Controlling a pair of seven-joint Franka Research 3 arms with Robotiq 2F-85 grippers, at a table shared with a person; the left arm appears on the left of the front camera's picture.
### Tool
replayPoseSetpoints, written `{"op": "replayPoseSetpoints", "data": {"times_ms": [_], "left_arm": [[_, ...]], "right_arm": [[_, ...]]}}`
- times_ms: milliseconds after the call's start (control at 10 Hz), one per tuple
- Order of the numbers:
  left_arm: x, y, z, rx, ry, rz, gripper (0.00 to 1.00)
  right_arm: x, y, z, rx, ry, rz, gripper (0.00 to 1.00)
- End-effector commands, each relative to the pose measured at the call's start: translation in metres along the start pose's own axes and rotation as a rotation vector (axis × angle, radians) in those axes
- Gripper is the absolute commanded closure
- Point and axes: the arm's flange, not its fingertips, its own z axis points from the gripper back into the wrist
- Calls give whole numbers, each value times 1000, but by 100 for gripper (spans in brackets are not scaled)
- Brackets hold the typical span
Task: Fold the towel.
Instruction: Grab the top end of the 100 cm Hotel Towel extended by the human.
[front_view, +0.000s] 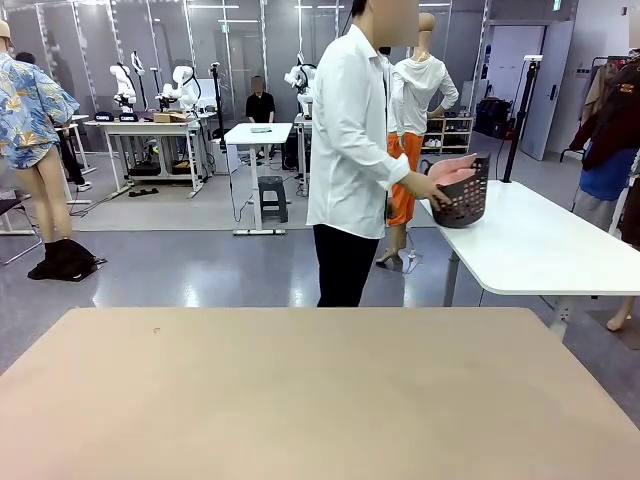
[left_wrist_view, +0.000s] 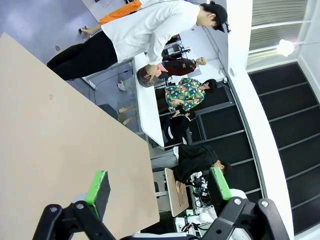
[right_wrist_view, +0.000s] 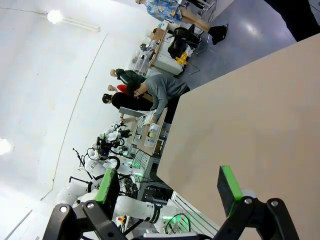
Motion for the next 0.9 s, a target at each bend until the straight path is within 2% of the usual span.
{"op": "replayPoseSetpoints", "data": {"times_ms": [0,800], "left_arm": [[2,-1,-1,-19,-3,-7,0],[2,-1,-1,-19,-3,-7,0]], "right_arm": [[1,1,0,11,-4,2,0],[1,1,0,11,-4,2,0]]}}
